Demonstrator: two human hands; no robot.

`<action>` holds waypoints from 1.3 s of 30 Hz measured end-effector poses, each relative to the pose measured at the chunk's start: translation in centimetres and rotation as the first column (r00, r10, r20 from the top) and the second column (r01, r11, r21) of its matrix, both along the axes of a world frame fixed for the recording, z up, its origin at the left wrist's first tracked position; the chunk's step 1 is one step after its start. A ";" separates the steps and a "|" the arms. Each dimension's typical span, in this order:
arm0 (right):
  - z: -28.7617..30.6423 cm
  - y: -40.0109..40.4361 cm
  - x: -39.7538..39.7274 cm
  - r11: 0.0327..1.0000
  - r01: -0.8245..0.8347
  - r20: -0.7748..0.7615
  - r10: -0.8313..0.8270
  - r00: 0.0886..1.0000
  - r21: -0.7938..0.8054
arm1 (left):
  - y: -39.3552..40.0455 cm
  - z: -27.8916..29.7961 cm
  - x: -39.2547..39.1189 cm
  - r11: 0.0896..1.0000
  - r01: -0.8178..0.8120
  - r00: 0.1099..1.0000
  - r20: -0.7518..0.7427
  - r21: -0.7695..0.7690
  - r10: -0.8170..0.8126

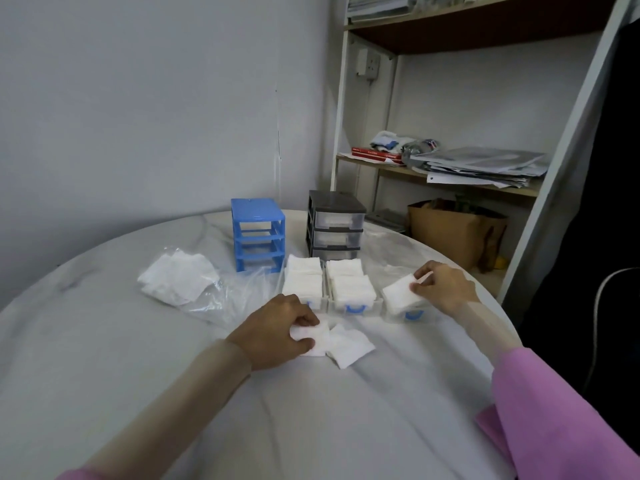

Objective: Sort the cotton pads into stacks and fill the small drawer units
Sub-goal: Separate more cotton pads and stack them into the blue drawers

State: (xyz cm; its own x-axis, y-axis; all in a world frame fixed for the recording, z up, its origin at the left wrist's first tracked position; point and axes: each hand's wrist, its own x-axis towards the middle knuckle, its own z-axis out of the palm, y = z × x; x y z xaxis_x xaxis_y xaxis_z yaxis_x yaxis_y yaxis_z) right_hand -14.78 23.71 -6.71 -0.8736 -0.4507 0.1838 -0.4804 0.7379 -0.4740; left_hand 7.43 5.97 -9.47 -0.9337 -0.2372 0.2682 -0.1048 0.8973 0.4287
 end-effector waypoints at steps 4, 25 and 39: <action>-0.1 -0.1 0.9 0.990 -0.027 -0.071 0.037 0.997 0.135 | 0.2 0.1 -0.2 0.999 0.017 1.000 0.012 0.048 -0.018; -0.4 -1.7 2.1 0.946 -0.270 0.095 0.256 0.962 0.180 | -1.2 1.9 -0.1 0.949 -0.011 1.000 -0.001 0.315 0.012; -0.5 -1.8 2.0 0.950 -0.248 0.077 0.237 0.968 0.191 | -0.6 1.4 -0.5 0.987 -0.021 0.994 0.110 0.161 0.004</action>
